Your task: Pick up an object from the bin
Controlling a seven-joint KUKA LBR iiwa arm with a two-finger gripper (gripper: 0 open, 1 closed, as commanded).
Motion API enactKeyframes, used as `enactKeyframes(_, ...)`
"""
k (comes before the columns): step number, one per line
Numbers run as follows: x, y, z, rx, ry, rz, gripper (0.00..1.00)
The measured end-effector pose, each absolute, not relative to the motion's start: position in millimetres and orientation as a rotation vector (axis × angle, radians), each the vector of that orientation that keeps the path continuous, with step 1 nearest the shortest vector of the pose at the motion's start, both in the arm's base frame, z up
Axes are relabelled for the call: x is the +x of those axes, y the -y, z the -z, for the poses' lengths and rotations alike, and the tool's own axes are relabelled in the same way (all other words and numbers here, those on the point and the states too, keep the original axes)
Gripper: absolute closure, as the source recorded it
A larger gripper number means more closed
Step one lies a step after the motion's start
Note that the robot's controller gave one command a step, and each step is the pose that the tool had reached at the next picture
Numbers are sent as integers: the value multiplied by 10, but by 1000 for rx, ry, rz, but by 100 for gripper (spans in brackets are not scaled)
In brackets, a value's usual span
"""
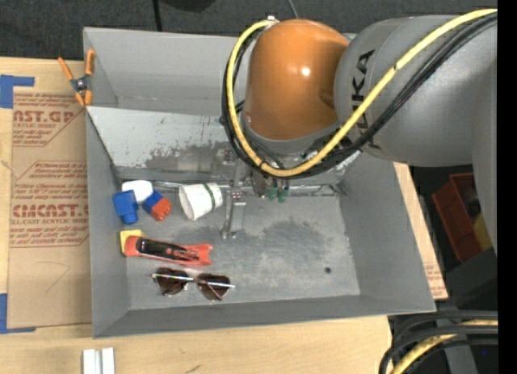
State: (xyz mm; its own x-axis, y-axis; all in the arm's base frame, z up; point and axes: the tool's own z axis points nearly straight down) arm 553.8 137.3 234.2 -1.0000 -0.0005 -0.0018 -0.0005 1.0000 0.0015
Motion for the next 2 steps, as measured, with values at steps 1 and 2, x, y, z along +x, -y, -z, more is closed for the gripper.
enactKeyframes(1,5309,-1569,-1996,-122,-3132,-2,0)
enactKeyframes(2,5104,-1771,-1574,-255,-3133,-3,0)
